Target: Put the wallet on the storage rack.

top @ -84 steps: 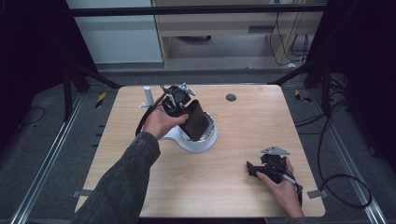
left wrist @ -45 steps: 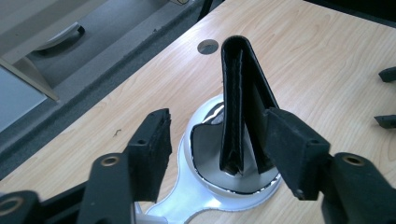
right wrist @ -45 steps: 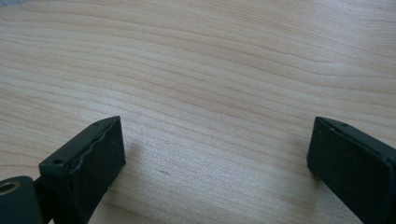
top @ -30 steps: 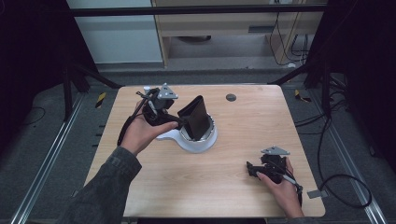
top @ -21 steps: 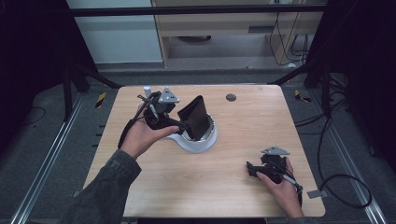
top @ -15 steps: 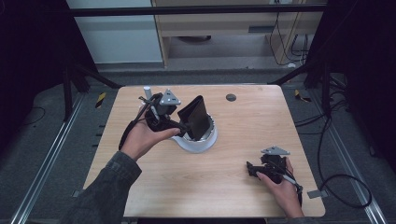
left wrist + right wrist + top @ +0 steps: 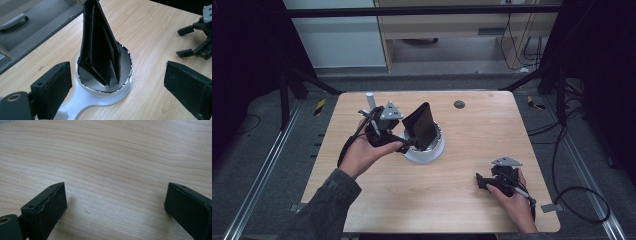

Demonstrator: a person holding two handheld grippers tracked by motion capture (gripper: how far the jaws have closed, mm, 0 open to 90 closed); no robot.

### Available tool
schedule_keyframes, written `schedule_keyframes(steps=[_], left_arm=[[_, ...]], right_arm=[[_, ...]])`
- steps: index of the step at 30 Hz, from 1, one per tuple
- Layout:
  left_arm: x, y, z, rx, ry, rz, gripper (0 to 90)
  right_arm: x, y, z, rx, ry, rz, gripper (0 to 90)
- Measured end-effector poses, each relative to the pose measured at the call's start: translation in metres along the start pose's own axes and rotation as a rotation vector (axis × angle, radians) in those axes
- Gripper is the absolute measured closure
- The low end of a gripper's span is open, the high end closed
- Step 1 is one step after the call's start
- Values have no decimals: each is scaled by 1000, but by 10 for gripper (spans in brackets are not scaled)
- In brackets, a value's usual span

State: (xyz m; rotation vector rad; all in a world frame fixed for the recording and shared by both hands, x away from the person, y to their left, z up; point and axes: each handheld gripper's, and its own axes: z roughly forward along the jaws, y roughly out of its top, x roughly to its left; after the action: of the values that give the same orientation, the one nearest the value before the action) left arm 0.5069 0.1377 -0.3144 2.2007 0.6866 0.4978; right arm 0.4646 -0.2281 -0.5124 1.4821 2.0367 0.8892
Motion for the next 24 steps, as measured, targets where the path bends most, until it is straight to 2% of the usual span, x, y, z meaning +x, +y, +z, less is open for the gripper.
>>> schedule_keyframes(steps=[10,14,19,24], left_arm=[[-8,-18,0,-1,-10,2,56],[-16,-27,1,-3,-24,4,52],[-26,-40,5,23,-34,23,49],[-33,-57,11,46,-54,21,48]], right_arm=[[0,0,0,0,-1,-4,45],[0,0,0,-1,0,-3,45],[0,0,0,-1,1,-3,44],[0,0,0,0,0,-2,45]])
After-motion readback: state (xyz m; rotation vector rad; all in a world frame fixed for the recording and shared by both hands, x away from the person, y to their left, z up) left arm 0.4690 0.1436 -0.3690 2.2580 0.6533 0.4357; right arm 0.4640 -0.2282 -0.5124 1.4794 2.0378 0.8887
